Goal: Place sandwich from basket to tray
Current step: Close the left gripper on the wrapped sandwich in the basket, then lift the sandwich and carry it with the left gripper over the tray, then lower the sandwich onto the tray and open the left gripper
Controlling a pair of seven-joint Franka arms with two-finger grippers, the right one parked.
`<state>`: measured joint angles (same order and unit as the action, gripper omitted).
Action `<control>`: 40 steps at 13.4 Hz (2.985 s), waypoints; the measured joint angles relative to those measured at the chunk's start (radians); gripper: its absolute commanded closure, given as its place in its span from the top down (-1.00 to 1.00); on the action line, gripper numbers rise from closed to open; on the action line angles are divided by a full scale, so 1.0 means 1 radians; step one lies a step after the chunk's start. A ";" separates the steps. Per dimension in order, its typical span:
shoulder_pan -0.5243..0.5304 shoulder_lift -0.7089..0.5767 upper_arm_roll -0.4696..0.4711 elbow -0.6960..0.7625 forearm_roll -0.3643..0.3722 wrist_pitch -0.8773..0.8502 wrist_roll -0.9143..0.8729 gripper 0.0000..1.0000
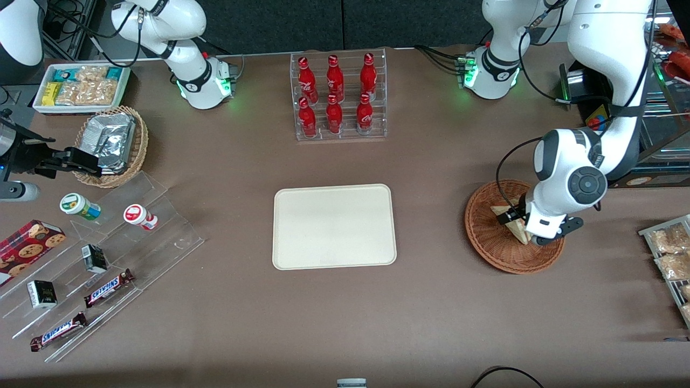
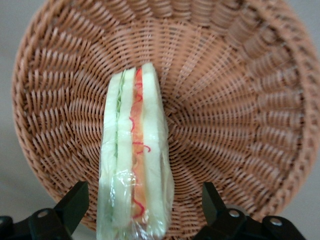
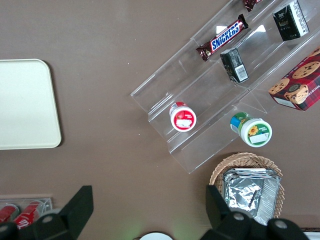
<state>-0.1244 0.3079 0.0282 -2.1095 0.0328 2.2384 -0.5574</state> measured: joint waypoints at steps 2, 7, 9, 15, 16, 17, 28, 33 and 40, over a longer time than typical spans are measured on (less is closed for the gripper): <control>0.002 0.004 0.003 -0.047 0.000 0.055 0.000 0.97; 0.015 0.031 0.008 -0.071 0.000 0.096 -0.022 -0.77; 0.015 0.031 0.007 -0.069 0.000 0.101 -0.050 -0.90; 0.011 0.011 0.003 0.159 -0.003 -0.211 -0.106 -0.89; 0.006 0.007 -0.002 0.233 -0.015 -0.297 -0.132 -0.88; -0.004 0.003 -0.007 0.291 -0.038 -0.350 -0.160 -0.87; -0.431 0.119 -0.025 0.645 -0.088 -0.469 -0.373 -0.81; -0.516 0.317 -0.083 0.857 -0.089 -0.452 -0.294 -0.78; -0.574 0.451 -0.153 0.898 -0.101 -0.333 -0.202 -0.72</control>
<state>-0.6985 0.7592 -0.1245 -1.2115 -0.0686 1.9053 -0.7591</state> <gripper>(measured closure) 0.833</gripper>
